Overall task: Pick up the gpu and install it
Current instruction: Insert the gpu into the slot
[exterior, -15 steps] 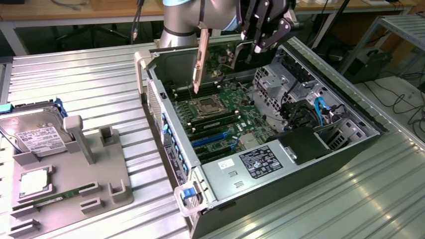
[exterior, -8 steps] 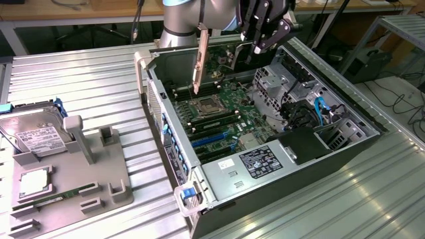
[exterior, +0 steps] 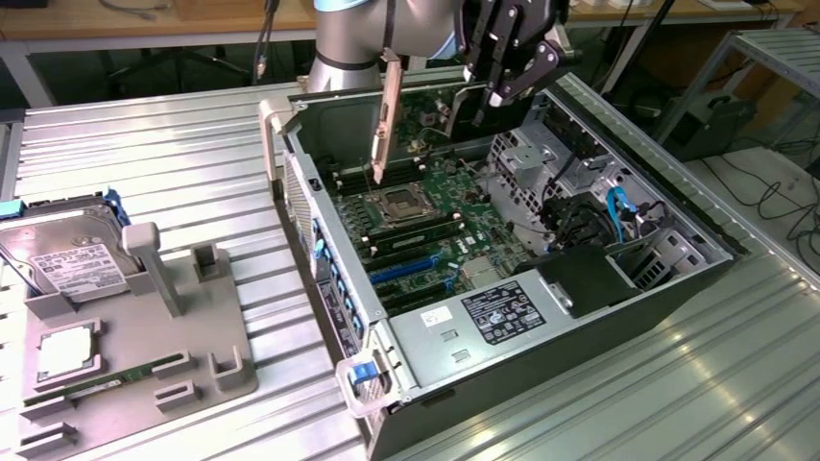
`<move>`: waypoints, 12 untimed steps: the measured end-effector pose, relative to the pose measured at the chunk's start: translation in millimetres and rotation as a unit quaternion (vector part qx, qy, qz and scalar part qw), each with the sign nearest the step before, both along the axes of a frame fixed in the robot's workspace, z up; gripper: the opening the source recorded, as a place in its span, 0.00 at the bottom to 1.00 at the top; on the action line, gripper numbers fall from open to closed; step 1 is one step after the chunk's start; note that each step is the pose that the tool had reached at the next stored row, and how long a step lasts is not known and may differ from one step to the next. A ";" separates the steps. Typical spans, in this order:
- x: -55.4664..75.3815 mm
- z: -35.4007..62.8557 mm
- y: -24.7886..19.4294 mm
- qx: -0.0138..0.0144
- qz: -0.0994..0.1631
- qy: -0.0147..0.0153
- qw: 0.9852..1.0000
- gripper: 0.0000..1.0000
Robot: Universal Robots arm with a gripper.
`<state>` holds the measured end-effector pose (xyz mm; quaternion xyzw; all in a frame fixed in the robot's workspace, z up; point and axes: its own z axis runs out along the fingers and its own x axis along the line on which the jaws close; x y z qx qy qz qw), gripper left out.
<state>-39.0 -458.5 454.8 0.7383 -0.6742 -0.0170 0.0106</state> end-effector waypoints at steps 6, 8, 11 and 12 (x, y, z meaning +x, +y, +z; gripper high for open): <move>0.0 -1.7 0.0 0.000 0.000 0.000 1.000 0.27; 0.0 -2.3 0.0 0.000 0.000 0.000 1.000 0.27; 0.0 -3.3 0.0 0.000 0.000 0.000 1.000 0.27; 0.0 -3.7 0.0 0.000 0.000 0.000 1.000 0.27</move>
